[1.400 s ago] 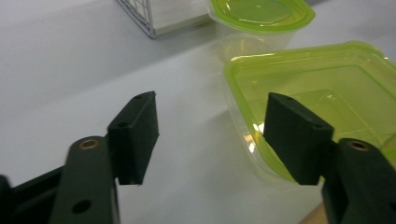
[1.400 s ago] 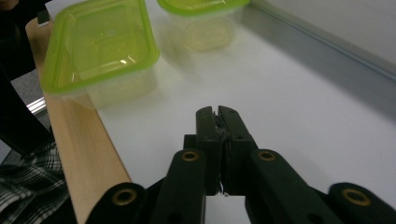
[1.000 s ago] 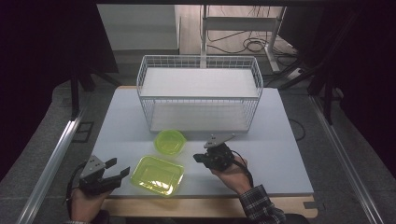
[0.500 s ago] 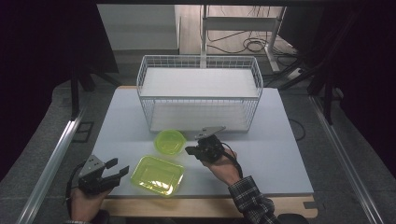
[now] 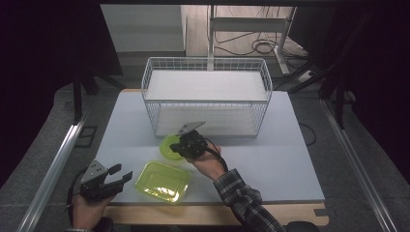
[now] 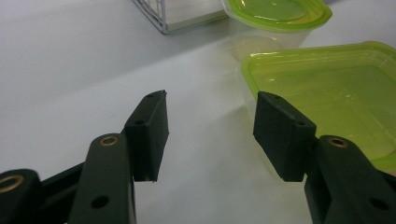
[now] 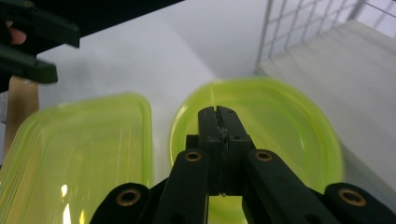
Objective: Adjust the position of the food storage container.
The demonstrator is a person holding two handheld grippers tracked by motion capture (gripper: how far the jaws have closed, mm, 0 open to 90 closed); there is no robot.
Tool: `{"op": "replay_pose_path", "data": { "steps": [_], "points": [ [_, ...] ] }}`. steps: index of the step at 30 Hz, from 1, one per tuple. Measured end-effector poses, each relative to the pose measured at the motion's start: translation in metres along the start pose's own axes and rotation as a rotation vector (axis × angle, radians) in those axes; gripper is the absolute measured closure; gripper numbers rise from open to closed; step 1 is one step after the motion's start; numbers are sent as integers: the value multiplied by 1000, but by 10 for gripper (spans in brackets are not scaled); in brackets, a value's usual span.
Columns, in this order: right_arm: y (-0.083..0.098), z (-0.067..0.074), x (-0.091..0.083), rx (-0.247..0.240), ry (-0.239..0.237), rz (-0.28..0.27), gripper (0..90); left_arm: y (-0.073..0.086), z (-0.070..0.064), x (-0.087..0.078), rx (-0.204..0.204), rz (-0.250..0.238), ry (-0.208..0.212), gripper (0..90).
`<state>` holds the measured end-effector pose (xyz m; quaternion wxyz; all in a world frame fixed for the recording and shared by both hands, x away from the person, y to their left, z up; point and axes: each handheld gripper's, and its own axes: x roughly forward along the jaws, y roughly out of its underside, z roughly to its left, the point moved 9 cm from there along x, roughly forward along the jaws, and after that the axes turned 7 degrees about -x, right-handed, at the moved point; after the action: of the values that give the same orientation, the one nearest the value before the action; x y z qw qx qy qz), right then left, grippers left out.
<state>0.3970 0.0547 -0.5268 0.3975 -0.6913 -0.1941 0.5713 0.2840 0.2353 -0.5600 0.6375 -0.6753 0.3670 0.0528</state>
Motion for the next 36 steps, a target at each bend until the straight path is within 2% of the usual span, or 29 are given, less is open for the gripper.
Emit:
{"op": "replay_pose_path", "data": {
  "steps": [8, 9, 10, 14, 17, 21, 22, 25, 28, 36],
  "points": [
    [-26, 3, 41, -26, 19, 35, 892, 0, 2, -1, 0, -2, -1, 452],
    [-26, 3, 41, -26, 19, 35, 892, 0, 2, -1, 0, -2, -1, 452],
    [-31, 3, 50, -40, 29, 48, 892, 0, 2, -1, 3, -2, 0, 452],
    [-31, 2, 66, -55, 49, 101, 892, -1, 1, -2, 2, -5, 1, 450],
    [-25, 1, 71, -54, 52, 128, 892, -1, 2, -3, 1, -7, 1, 451],
    [-22, 0, 66, -44, 47, 132, 892, -1, 2, -3, 1, -8, 1, 450],
    [-18, 0, 62, -66, 51, 142, 892, 0, 2, -3, 5, -4, 0, 449],
    [-13, -2, 54, -84, 59, 152, 891, 0, 1, -2, 8, -2, 0, 447],
    [-3, -7, 41, -63, 65, 156, 891, 0, 1, -2, 5, -1, -2, 446],
    [29, -24, -5, -23, 119, 175, 889, 1, -1, 0, 6, 8, 0, 451]
  ]
}}
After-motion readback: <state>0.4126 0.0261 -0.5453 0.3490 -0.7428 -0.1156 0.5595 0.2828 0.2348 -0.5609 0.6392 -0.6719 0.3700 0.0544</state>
